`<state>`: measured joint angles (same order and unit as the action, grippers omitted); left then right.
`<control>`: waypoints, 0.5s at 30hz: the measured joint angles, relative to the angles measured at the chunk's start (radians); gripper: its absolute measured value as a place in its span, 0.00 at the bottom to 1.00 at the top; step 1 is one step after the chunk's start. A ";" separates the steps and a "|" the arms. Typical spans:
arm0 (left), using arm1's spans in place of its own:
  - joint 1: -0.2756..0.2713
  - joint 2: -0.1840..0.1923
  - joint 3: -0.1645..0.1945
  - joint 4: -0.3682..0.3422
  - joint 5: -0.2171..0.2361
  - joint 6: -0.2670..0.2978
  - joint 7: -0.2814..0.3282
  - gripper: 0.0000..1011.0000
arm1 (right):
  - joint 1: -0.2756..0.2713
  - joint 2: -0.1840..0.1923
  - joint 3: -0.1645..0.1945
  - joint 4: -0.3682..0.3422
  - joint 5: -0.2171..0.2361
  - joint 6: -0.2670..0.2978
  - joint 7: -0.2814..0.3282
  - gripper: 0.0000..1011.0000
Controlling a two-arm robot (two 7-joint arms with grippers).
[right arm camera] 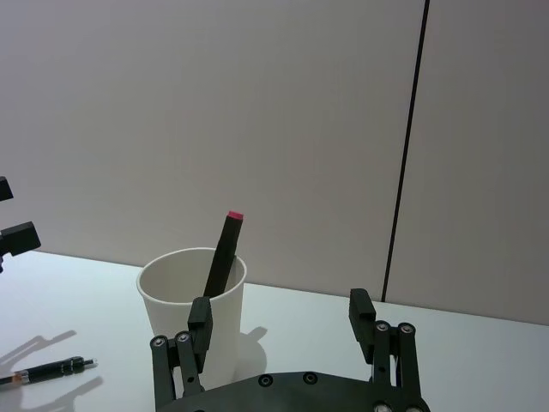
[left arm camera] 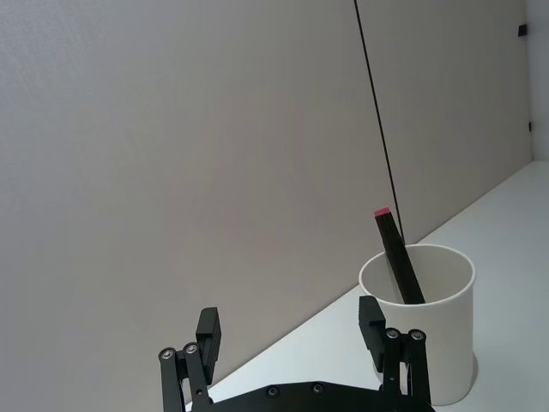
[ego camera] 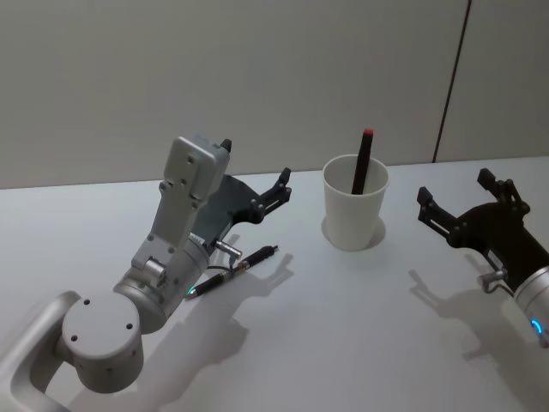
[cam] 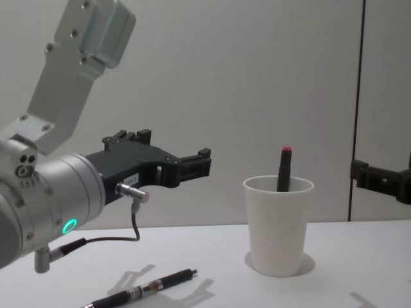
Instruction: Place the pen into the pen holder.
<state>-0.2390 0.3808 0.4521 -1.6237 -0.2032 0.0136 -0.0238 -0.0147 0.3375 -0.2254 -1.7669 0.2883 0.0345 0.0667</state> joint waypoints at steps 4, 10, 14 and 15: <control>-0.003 0.000 -0.003 0.002 -0.007 0.000 -0.018 0.99 | 0.000 0.000 0.000 0.000 0.000 0.000 0.000 0.99; -0.005 0.009 -0.014 0.003 -0.026 0.003 -0.052 0.99 | 0.000 0.000 0.000 0.000 0.000 0.000 0.000 0.99; -0.005 0.018 -0.023 0.002 -0.038 0.007 -0.076 0.99 | 0.000 0.000 0.000 0.000 0.000 -0.001 0.000 0.99; -0.005 0.023 -0.027 0.000 -0.044 0.009 -0.086 0.99 | 0.000 0.000 0.000 0.000 0.000 -0.001 0.000 0.99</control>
<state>-0.2440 0.4041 0.4253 -1.6236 -0.2470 0.0229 -0.1101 -0.0147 0.3375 -0.2259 -1.7669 0.2879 0.0339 0.0668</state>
